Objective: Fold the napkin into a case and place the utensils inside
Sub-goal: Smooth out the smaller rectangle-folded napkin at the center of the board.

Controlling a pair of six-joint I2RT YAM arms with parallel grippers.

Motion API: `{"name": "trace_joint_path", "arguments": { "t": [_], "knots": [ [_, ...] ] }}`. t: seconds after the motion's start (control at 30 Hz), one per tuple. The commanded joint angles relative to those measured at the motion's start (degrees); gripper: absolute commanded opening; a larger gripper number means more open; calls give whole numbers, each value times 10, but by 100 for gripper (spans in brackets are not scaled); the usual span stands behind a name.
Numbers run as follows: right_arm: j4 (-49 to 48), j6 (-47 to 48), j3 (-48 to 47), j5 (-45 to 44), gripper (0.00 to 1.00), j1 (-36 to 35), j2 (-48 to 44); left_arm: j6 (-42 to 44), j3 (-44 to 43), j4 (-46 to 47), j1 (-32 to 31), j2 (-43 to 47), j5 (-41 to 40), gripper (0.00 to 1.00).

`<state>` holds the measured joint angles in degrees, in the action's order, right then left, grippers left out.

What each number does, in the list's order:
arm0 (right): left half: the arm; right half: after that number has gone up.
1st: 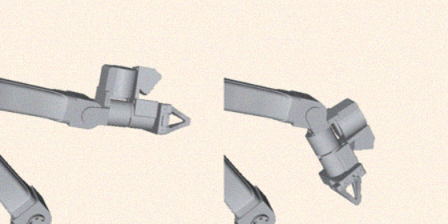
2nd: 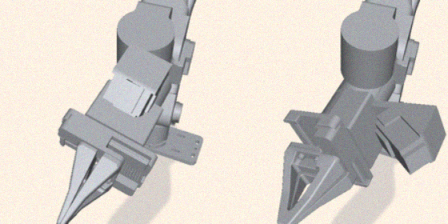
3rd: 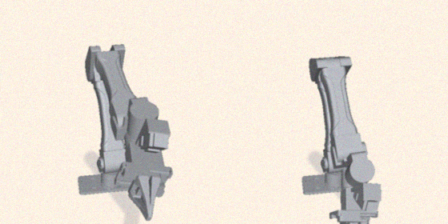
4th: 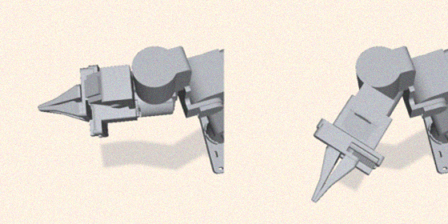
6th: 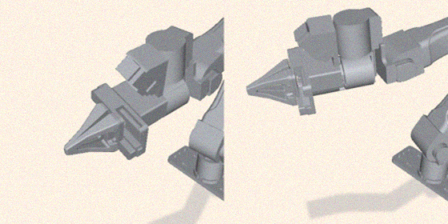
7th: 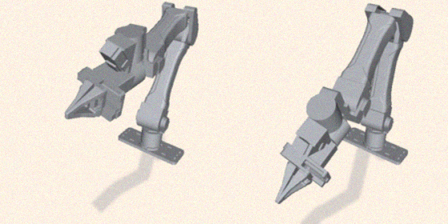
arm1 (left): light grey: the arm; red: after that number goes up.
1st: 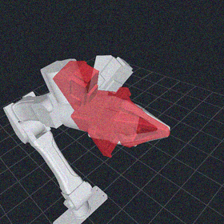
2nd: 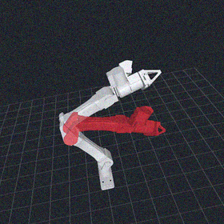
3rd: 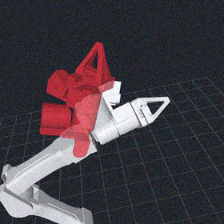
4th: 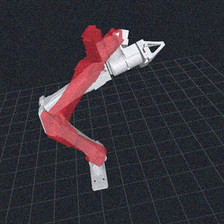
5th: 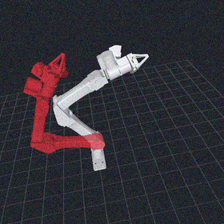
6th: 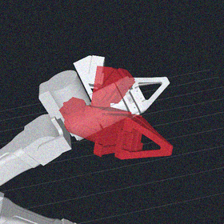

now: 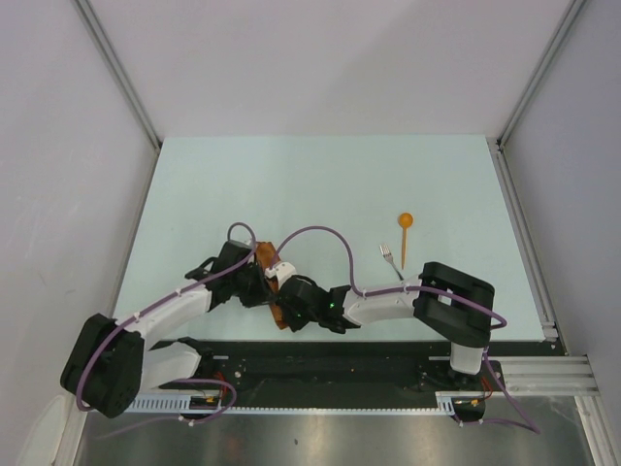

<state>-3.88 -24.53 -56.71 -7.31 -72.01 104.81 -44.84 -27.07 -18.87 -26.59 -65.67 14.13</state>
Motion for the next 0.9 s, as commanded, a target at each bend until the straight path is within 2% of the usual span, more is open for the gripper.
{"name": "trace_joint_path", "arguments": {
  "t": [0.0,0.33,0.63,0.87],
  "knots": [
    [24,-5,10,-13,0,-1,2,48,-15,-36,9,20,-40,0],
    [10,6,12,83,0,-4,-63,52,15,-14,9,9,-40,0],
    [7,-41,4,203,2,49,-144,48,33,-7,10,19,-42,0],
    [5,-53,-33,247,2,91,-65,34,42,-7,11,43,-46,0]
  ]
}}
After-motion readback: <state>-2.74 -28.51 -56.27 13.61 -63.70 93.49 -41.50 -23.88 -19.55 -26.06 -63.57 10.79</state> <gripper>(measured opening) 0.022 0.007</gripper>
